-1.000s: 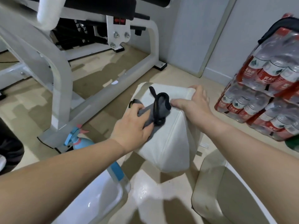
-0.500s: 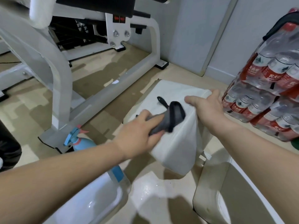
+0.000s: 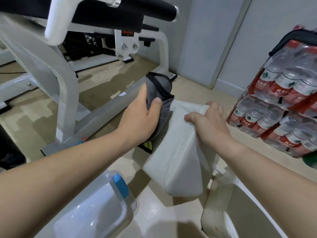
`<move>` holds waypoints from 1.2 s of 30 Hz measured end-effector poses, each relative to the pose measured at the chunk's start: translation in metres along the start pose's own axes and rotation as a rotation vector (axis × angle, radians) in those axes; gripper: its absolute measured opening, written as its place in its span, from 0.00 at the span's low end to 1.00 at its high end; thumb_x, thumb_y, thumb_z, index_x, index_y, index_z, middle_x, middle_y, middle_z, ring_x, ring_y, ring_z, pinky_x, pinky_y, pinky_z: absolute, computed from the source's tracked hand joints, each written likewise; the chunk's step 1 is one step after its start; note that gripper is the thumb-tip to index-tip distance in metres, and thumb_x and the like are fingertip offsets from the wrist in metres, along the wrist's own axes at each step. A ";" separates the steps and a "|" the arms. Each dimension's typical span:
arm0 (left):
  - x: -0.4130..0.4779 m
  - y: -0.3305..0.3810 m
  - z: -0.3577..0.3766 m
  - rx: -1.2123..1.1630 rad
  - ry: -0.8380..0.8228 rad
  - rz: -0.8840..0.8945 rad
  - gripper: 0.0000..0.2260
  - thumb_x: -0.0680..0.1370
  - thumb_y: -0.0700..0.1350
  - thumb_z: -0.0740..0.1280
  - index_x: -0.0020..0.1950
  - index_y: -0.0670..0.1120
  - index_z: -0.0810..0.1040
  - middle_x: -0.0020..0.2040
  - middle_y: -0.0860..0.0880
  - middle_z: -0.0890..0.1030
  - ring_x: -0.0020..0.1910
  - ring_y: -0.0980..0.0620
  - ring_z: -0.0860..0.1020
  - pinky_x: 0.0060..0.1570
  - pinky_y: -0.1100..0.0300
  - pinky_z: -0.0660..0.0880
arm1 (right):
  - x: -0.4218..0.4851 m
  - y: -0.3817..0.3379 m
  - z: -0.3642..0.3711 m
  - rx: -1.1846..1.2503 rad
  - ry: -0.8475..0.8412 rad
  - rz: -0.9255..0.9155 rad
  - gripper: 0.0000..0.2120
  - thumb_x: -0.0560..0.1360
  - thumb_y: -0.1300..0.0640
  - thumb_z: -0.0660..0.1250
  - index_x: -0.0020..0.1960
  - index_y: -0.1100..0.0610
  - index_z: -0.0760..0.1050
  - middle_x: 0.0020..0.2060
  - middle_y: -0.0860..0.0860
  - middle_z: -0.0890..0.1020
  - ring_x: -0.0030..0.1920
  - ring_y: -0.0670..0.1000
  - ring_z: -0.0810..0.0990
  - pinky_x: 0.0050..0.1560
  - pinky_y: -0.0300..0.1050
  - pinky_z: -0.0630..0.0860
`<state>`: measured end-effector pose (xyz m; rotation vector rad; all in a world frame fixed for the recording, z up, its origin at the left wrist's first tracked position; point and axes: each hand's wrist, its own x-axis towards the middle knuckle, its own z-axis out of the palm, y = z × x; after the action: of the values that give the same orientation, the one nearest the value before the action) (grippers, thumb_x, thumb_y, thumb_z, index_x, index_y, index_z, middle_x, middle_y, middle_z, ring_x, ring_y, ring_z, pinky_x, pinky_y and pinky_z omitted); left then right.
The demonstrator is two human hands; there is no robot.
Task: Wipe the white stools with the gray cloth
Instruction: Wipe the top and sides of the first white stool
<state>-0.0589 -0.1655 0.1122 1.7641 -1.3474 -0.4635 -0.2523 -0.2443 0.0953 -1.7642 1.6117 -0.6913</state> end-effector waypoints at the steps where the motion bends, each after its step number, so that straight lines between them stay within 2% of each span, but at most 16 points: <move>1: -0.003 0.007 0.002 0.011 -0.035 0.046 0.19 0.85 0.53 0.59 0.77 0.60 0.64 0.61 0.51 0.78 0.55 0.49 0.78 0.53 0.52 0.74 | -0.004 -0.002 0.000 -0.046 -0.020 -0.035 0.35 0.73 0.43 0.73 0.73 0.56 0.65 0.61 0.48 0.66 0.71 0.56 0.66 0.61 0.50 0.64; 4: -0.019 0.006 0.019 0.132 -0.238 0.023 0.26 0.84 0.56 0.59 0.79 0.70 0.53 0.65 0.55 0.66 0.48 0.58 0.76 0.45 0.61 0.69 | -0.009 -0.009 0.001 -0.137 -0.095 -0.114 0.34 0.66 0.39 0.65 0.68 0.53 0.66 0.60 0.47 0.67 0.69 0.54 0.66 0.60 0.51 0.67; 5: -0.022 0.002 0.023 0.165 -0.271 0.004 0.23 0.84 0.58 0.57 0.78 0.72 0.55 0.67 0.57 0.63 0.48 0.58 0.76 0.43 0.61 0.68 | -0.009 -0.009 0.001 -0.150 -0.117 -0.131 0.31 0.67 0.39 0.63 0.66 0.51 0.65 0.61 0.47 0.67 0.69 0.52 0.65 0.59 0.52 0.66; 7: -0.023 -0.004 0.022 0.228 -0.207 0.067 0.18 0.84 0.61 0.56 0.74 0.70 0.62 0.69 0.57 0.61 0.50 0.52 0.77 0.42 0.56 0.68 | -0.005 -0.005 0.000 -0.131 -0.141 -0.136 0.23 0.73 0.39 0.58 0.64 0.47 0.64 0.62 0.46 0.68 0.70 0.50 0.64 0.60 0.52 0.65; 10: -0.016 -0.009 0.020 0.451 -0.011 0.317 0.23 0.83 0.60 0.57 0.79 0.64 0.66 0.74 0.50 0.64 0.61 0.44 0.71 0.50 0.52 0.72 | 0.001 0.001 0.004 -0.052 -0.124 -0.135 0.19 0.81 0.38 0.49 0.64 0.46 0.66 0.62 0.45 0.68 0.68 0.49 0.63 0.63 0.50 0.62; 13: -0.022 -0.005 0.042 0.398 0.039 0.337 0.28 0.81 0.55 0.58 0.82 0.59 0.64 0.72 0.46 0.67 0.63 0.41 0.69 0.57 0.42 0.76 | 0.007 0.007 0.015 -0.077 -0.109 -0.195 0.20 0.83 0.37 0.44 0.63 0.47 0.66 0.60 0.45 0.68 0.64 0.48 0.62 0.64 0.48 0.60; 16: -0.032 -0.011 0.058 0.329 0.025 0.444 0.28 0.80 0.52 0.61 0.81 0.58 0.65 0.68 0.46 0.68 0.59 0.39 0.72 0.52 0.41 0.77 | 0.012 0.019 0.016 -0.147 -0.080 -0.288 0.20 0.85 0.41 0.48 0.67 0.50 0.68 0.58 0.44 0.66 0.62 0.46 0.64 0.65 0.47 0.63; 19: -0.024 -0.029 0.052 0.303 -0.029 0.561 0.27 0.78 0.49 0.63 0.79 0.57 0.70 0.64 0.44 0.71 0.58 0.40 0.73 0.44 0.46 0.79 | 0.010 0.022 0.009 -0.056 -0.100 -0.265 0.19 0.82 0.41 0.48 0.63 0.49 0.69 0.59 0.44 0.70 0.63 0.45 0.65 0.68 0.48 0.64; 21: -0.012 -0.044 0.044 0.377 -0.045 0.462 0.27 0.78 0.51 0.61 0.78 0.59 0.71 0.62 0.44 0.72 0.58 0.41 0.73 0.43 0.50 0.77 | 0.007 0.017 0.008 0.028 -0.080 -0.233 0.19 0.79 0.41 0.47 0.62 0.48 0.68 0.60 0.46 0.71 0.64 0.46 0.65 0.66 0.44 0.61; 23: 0.001 -0.061 0.032 0.482 -0.047 0.148 0.22 0.80 0.51 0.59 0.74 0.61 0.69 0.62 0.45 0.71 0.56 0.41 0.73 0.46 0.49 0.75 | 0.005 0.013 0.007 0.061 -0.067 -0.200 0.19 0.77 0.42 0.48 0.62 0.49 0.67 0.62 0.47 0.70 0.64 0.45 0.63 0.66 0.42 0.59; 25: 0.009 -0.077 0.018 0.496 -0.057 -0.268 0.13 0.83 0.48 0.57 0.67 0.52 0.72 0.63 0.43 0.70 0.51 0.39 0.76 0.52 0.48 0.76 | 0.004 0.013 0.008 0.059 -0.076 -0.182 0.20 0.77 0.42 0.47 0.63 0.48 0.66 0.63 0.46 0.69 0.64 0.45 0.62 0.66 0.42 0.59; 27: 0.008 -0.072 0.016 0.376 -0.035 -0.420 0.09 0.83 0.45 0.56 0.59 0.48 0.73 0.61 0.41 0.71 0.46 0.38 0.77 0.53 0.47 0.76 | 0.003 0.011 0.011 0.018 -0.087 -0.205 0.19 0.78 0.42 0.46 0.62 0.48 0.65 0.62 0.46 0.68 0.63 0.46 0.62 0.66 0.42 0.58; 29: 0.004 -0.045 0.027 0.214 0.022 -0.298 0.08 0.81 0.45 0.57 0.56 0.47 0.73 0.58 0.41 0.75 0.50 0.37 0.76 0.55 0.46 0.75 | 0.005 0.007 0.016 -0.029 -0.072 -0.231 0.16 0.80 0.43 0.47 0.61 0.48 0.64 0.61 0.46 0.68 0.63 0.47 0.63 0.64 0.42 0.58; 31: -0.002 -0.007 0.044 0.086 0.018 -0.035 0.12 0.77 0.46 0.56 0.57 0.49 0.75 0.55 0.44 0.77 0.54 0.41 0.75 0.56 0.47 0.74 | 0.009 0.005 0.020 -0.045 -0.052 -0.216 0.09 0.84 0.48 0.50 0.60 0.49 0.65 0.60 0.47 0.68 0.64 0.51 0.65 0.64 0.44 0.59; 33: -0.013 0.019 0.056 0.053 -0.066 0.170 0.19 0.78 0.48 0.58 0.68 0.54 0.75 0.56 0.48 0.75 0.55 0.44 0.76 0.55 0.48 0.75 | 0.014 0.008 0.019 -0.082 -0.043 -0.207 0.06 0.84 0.51 0.52 0.59 0.51 0.65 0.57 0.48 0.66 0.66 0.55 0.66 0.62 0.46 0.60; 36: -0.012 0.006 0.050 0.181 -0.098 0.246 0.23 0.81 0.54 0.63 0.76 0.63 0.67 0.53 0.53 0.69 0.51 0.46 0.76 0.48 0.50 0.76 | 0.011 0.011 0.013 -0.047 -0.060 -0.211 0.10 0.85 0.48 0.49 0.58 0.51 0.65 0.58 0.49 0.67 0.62 0.50 0.64 0.62 0.44 0.58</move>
<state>-0.1025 -0.1743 0.0861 1.7062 -1.6959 -0.3024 -0.2486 -0.2544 0.0778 -1.9899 1.4260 -0.6949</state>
